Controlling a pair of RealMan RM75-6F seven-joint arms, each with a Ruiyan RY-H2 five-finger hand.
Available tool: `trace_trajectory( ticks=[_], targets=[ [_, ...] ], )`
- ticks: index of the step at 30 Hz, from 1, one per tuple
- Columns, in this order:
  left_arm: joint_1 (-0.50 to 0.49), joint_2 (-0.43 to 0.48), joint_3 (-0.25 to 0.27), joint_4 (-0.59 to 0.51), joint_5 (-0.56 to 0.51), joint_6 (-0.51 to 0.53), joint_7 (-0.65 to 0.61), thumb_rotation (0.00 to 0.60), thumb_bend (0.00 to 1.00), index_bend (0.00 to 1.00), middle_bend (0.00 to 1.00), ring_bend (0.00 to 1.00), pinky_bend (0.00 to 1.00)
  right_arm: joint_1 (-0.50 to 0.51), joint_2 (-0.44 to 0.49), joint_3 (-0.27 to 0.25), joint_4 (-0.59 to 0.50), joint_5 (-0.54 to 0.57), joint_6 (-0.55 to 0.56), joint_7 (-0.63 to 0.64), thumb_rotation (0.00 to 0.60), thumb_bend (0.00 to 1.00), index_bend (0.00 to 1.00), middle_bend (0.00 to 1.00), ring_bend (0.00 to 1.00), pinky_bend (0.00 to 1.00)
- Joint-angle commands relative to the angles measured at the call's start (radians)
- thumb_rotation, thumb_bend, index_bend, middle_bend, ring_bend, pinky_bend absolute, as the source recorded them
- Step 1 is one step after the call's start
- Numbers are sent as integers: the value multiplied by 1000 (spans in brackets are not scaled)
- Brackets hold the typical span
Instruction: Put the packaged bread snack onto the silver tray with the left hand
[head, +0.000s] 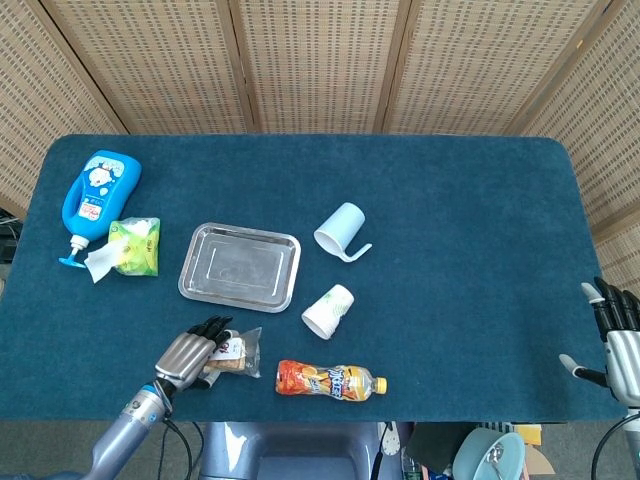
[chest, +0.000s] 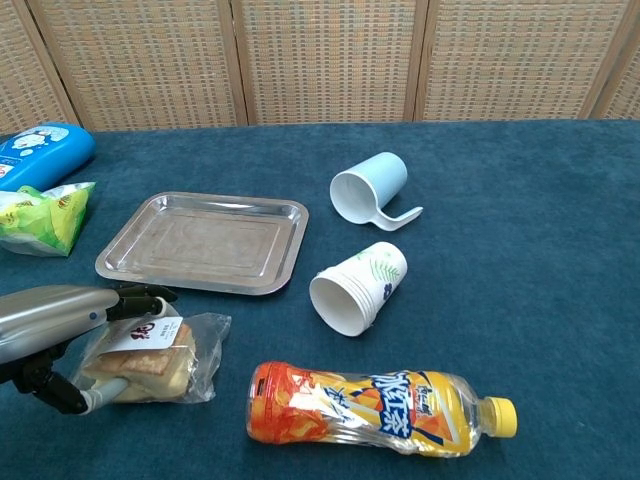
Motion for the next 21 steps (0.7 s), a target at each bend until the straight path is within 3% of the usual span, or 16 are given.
trace_trajectory(
  ticks=[1,8,14,21],
  targets=[
    [10,-7,3,13,23,13,-23,600,503,283,115,30,255,0,0,1,-1,1,1,-3,600,85,0,0,0,0],
    [21,-9,4,31,87,31,-77,600,503,351,161,101,329,-2,2,1,-13,1,4,-14,600,85,0,0,0,0],
    [24,4,8,16,106,39,-65,600,504,350,161,102,320,0,0,1,-9,4,-2,-11,600,86,0,0,0,0],
    [13,70,1,-89,119,61,22,600,503,347,160,102,306,1,-2,5,-6,5,0,-5,600,85,0,0,0,0]
  ],
)
